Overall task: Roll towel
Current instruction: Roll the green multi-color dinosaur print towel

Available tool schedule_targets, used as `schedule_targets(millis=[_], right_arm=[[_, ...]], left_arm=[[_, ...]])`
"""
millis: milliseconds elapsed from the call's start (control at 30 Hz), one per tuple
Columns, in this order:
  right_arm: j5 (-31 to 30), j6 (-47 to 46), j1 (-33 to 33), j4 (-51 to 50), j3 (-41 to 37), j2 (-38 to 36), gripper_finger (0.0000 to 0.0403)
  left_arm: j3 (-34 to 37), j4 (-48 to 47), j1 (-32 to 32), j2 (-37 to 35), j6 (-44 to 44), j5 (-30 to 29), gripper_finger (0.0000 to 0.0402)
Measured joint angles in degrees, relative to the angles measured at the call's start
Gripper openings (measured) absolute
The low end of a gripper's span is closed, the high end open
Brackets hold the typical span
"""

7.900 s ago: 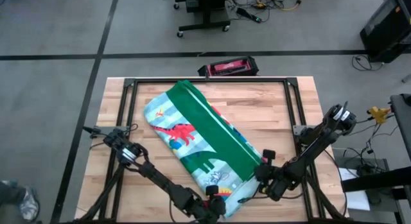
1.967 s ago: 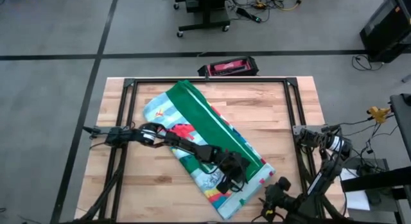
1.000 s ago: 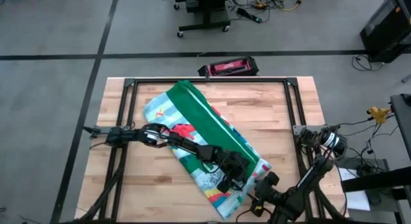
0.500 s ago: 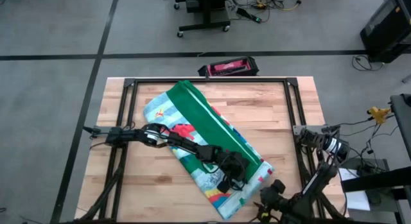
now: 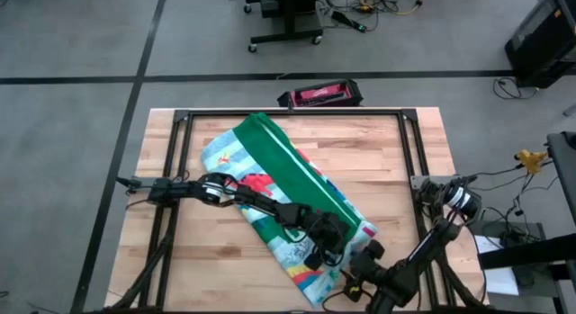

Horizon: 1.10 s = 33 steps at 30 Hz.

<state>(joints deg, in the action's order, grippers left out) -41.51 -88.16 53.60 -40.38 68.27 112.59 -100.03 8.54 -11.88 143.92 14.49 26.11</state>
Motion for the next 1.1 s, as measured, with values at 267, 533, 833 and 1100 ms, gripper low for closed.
schedule_targets(millis=[267, 533, 833, 1100], right_arm=[[1.00, 0.46, 1.09, -2.67, -0.04, -3.36, 0.0282], [5.92, -2.09, 4.02, -9.02, -0.28, -5.37, 0.0288], [6.91, -9.33, 8.10, -7.57, -0.79, -4.37, 0.0284], [6.89, -9.88, 8.63, -6.36, -0.83, -1.82, 0.0291]], left_arm=[[0.00, 0.04, -0.04, 0.00, -0.06, -0.03, 0.0177], [0.00, 0.09, -0.04, -0.04, -0.22, -0.04, 0.0173], [0.32, -0.89, -0.07, -2.49, 0.81, -0.79, 0.0176], [0.15, 5.21, 0.07, -2.90, 3.66, -1.63, 0.0184]])
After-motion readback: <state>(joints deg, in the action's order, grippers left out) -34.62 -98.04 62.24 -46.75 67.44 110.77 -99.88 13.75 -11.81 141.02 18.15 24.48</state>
